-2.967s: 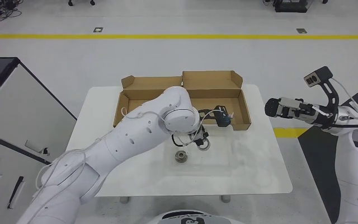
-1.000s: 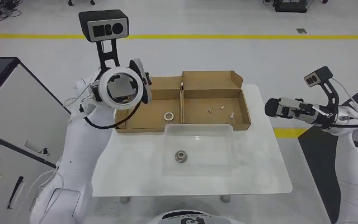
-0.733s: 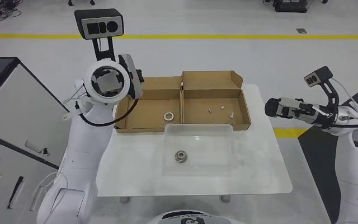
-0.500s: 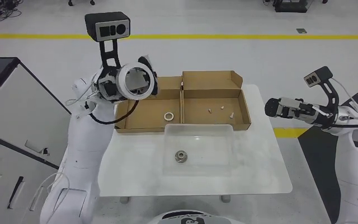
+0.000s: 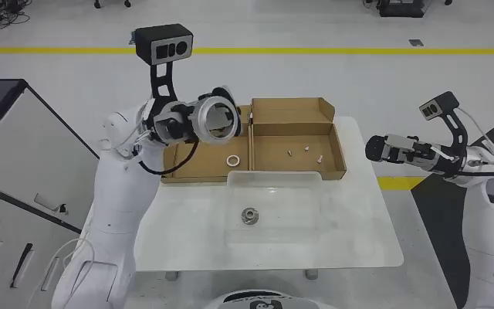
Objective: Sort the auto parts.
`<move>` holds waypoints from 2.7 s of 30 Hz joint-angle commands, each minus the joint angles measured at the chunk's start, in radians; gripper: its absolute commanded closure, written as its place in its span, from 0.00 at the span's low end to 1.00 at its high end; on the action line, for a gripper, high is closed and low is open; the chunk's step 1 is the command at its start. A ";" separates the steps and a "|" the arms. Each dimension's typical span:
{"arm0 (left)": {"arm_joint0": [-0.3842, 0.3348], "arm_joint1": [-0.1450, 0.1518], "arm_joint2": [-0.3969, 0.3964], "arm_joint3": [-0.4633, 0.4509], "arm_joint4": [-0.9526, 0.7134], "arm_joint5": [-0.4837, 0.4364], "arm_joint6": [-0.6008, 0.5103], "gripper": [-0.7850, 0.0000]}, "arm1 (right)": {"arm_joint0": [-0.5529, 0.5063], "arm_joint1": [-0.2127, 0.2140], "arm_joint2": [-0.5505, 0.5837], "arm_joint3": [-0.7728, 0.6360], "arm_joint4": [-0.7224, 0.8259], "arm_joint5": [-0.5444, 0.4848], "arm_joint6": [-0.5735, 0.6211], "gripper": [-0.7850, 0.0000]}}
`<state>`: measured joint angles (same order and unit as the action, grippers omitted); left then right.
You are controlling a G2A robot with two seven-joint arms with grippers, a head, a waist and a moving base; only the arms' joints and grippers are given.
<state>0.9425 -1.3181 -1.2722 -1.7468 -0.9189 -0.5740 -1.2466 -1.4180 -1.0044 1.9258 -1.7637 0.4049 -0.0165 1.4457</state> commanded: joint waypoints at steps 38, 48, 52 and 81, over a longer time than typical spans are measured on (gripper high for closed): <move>-0.005 -0.027 -0.045 -0.024 -0.122 0.057 -0.057 1.00 | 0.000 0.000 0.000 0.000 0.000 0.000 0.000 0.00; -0.005 -0.049 -0.070 -0.014 -0.133 0.088 -0.088 1.00 | 0.000 0.000 0.000 0.000 0.000 0.000 0.000 0.00; -0.005 -0.049 -0.070 -0.014 -0.133 0.088 -0.088 1.00 | 0.000 0.000 0.000 0.000 0.000 0.000 0.000 0.00; 0.027 0.018 -0.093 -0.048 0.679 0.299 -0.121 1.00 | 0.000 0.000 0.000 0.000 0.000 0.000 0.000 0.00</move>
<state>0.9714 -1.3039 -1.3697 -1.7942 -0.2928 -0.2852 -1.3590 -1.4180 -1.0044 1.9258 -1.7637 0.4049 -0.0165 1.4457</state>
